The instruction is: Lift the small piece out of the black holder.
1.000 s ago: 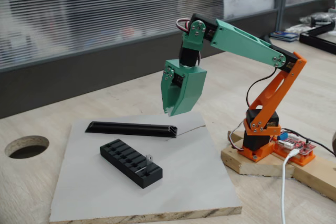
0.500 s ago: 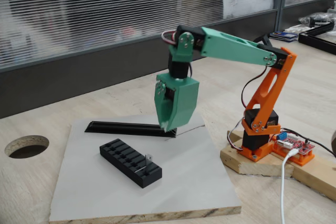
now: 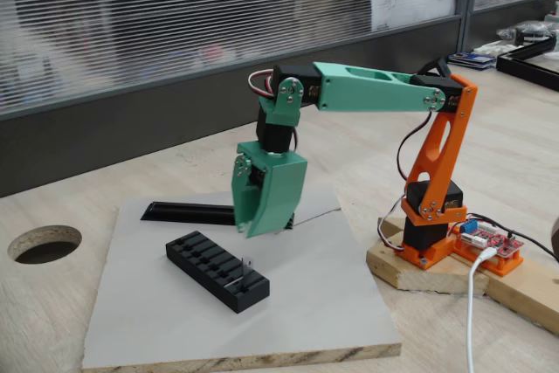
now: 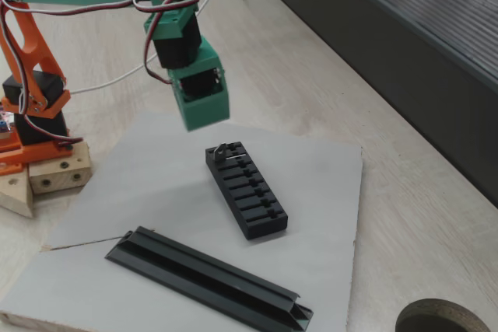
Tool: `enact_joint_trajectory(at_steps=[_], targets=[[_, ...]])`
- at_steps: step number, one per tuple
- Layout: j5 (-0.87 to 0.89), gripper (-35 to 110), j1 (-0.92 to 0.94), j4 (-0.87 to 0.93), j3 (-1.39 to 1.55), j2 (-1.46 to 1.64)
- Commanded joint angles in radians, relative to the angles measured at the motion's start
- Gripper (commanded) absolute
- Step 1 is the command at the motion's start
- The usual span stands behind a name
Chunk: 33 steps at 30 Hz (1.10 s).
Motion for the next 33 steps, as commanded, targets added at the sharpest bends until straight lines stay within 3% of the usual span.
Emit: enact_joint_trajectory(at_steps=[1, 13, 23, 33], targets=[[0.028, 9, -0.02, -0.037, 0.0, -0.023], [0.017, 9, -0.02, -0.035, 0.0, -0.057], [0.017, 33, -0.02, 0.106, 0.0, -0.041], [0.018, 33, -0.034, 0.11, -0.014, -0.058]])
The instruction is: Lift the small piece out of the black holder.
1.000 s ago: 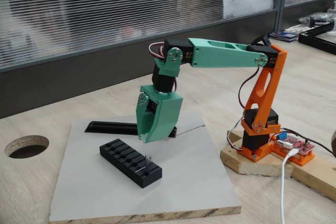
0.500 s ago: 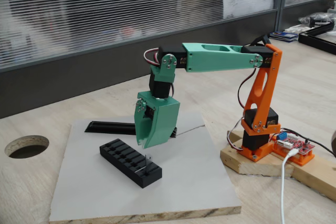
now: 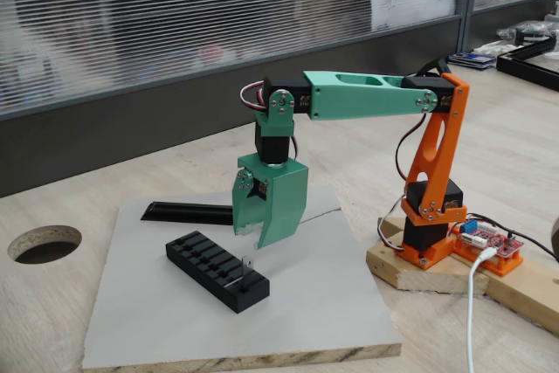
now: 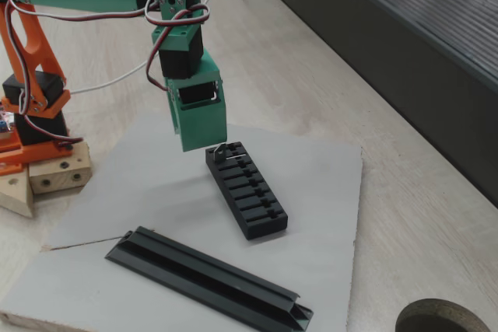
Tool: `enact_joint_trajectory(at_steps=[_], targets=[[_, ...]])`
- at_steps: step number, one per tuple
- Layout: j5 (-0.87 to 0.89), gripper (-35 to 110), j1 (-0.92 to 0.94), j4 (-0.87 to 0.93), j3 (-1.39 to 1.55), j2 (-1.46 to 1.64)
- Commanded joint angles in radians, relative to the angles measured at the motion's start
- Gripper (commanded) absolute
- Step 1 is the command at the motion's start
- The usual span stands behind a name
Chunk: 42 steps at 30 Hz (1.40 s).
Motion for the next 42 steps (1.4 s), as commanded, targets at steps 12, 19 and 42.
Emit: enact_joint_trajectory(at_steps=[12, 19, 42], targets=[[0.017, 33, -0.011, 0.005, -0.006, 0.005], [0.015, 33, -0.023, 0.005, -0.017, -0.058], [0.015, 33, -0.014, -0.127, 0.051, -0.06]])
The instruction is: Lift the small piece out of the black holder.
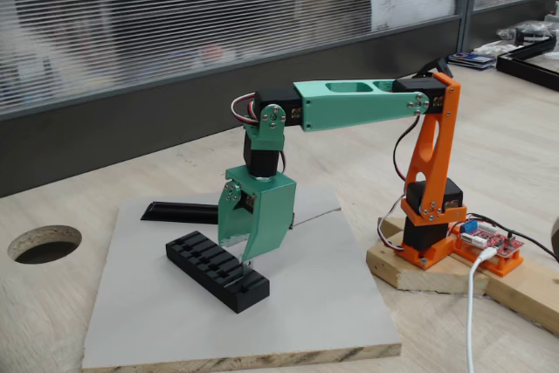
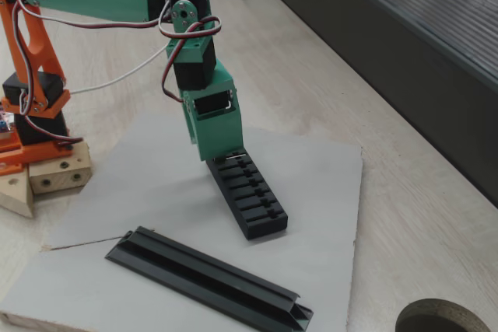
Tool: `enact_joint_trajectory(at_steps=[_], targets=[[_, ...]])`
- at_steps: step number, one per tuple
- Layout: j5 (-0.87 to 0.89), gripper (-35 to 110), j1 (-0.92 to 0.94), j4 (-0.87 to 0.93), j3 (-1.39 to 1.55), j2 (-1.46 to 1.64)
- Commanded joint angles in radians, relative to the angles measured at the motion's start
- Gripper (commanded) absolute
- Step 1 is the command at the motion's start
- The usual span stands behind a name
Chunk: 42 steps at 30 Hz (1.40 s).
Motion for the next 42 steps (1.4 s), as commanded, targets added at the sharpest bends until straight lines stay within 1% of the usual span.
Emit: enact_joint_trajectory(at_steps=[1, 30, 35, 42], targets=[[0.015, 33, -0.008, 0.005, 0.029, 0.005], [0.015, 34, -0.005, 0.003, 0.031, 0.002], [0.015, 34, -0.005, -0.005, 0.043, -0.063], [0.015, 34, -0.006, 0.003, 0.043, -0.063]])
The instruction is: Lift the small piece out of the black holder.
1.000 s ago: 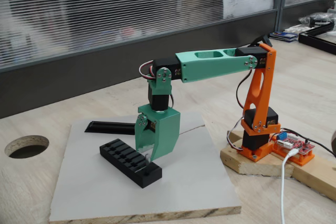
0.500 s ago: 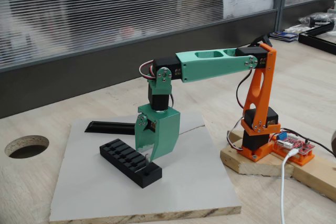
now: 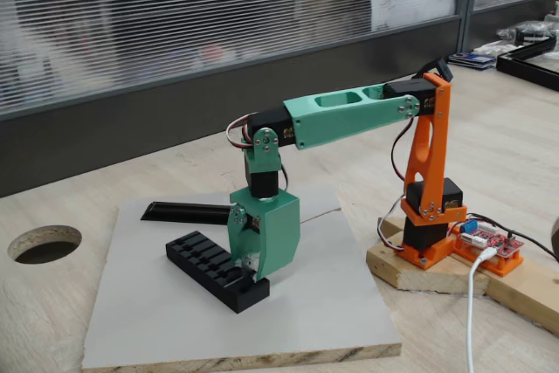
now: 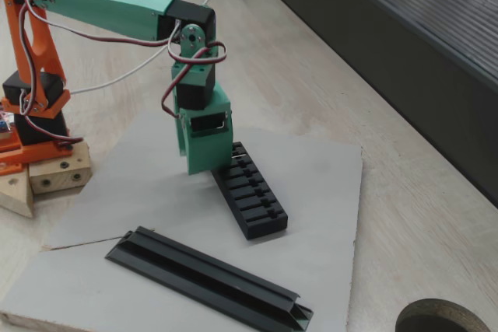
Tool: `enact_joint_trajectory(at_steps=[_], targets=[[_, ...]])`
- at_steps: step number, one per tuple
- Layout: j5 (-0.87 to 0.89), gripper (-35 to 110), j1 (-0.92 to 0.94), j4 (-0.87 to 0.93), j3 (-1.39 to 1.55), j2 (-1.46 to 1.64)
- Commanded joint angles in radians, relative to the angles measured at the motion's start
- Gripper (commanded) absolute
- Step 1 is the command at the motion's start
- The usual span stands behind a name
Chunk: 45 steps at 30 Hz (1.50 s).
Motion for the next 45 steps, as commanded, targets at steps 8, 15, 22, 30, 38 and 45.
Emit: enact_joint_trajectory(at_steps=[8, 15, 22, 30, 38, 45], targets=[[0.017, 33, -0.003, 0.003, -0.008, 0.011], [0.017, 33, -0.003, 0.006, -0.009, 0.012], [0.015, 33, -0.003, -0.006, -0.012, 0.012], [0.015, 31, -0.003, -0.005, -0.012, 0.012], [0.021, 7, -0.003, -0.009, -0.012, 0.012], [0.028, 3, 0.011, -0.009, -0.014, 0.012]])
